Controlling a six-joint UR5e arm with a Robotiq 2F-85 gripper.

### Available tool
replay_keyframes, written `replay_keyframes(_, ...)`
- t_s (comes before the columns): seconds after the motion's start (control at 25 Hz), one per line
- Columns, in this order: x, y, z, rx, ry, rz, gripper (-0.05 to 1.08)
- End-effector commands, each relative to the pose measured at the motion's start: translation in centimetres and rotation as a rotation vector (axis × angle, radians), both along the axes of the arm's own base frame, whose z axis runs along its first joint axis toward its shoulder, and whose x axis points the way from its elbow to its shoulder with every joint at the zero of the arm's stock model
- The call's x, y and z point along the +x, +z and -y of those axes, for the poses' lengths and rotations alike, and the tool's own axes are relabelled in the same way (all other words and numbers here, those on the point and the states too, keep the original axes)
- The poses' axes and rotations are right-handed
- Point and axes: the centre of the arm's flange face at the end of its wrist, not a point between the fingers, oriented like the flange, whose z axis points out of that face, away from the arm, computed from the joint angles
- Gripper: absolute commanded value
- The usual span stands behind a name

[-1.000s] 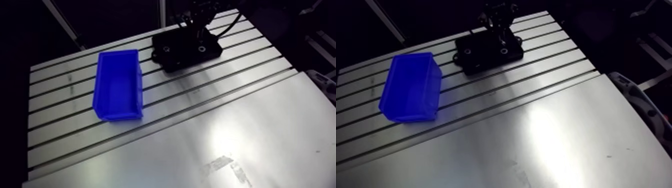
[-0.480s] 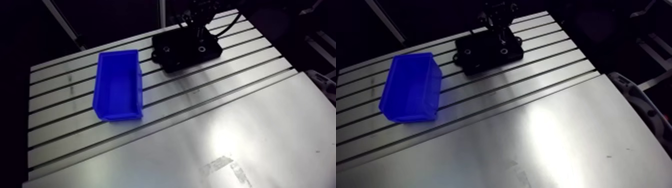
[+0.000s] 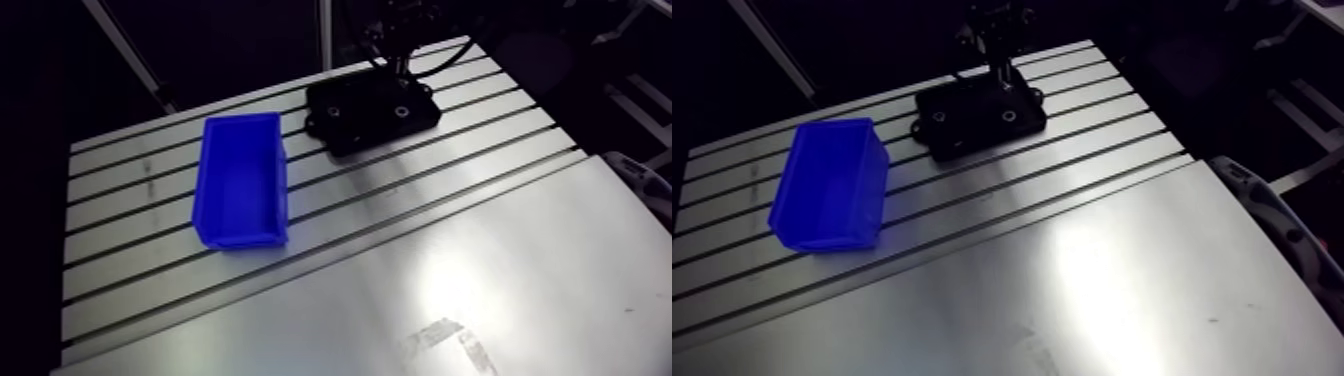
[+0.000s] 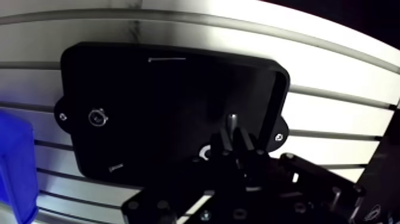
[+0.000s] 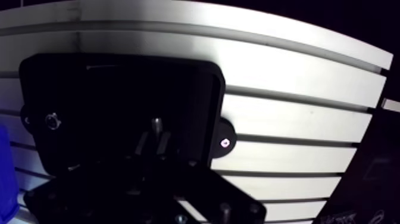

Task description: Pick up the M10 bolt from the tray and put it into the blue bin.

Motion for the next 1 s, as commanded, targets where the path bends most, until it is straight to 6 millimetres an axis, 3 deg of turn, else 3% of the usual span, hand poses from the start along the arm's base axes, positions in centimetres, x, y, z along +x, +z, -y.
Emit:
replay_keyframes(0.04, 0.9, 4.5, 0.5, -0.002, 0.037, -0.015, 1.05)
replay_keyframes(0.44, 4.8, 12.4, 4.0, -0.053, 0.167, 0.002, 1.05)
replay_keyframes(0.64, 6.5, 15.3, 7.4, -0.104, 0.306, 0.014, 1.05)
replay_keyframes(1.0, 8.8, 17.1, 15.2, -0.126, 0.641, 0.018, 1.04)
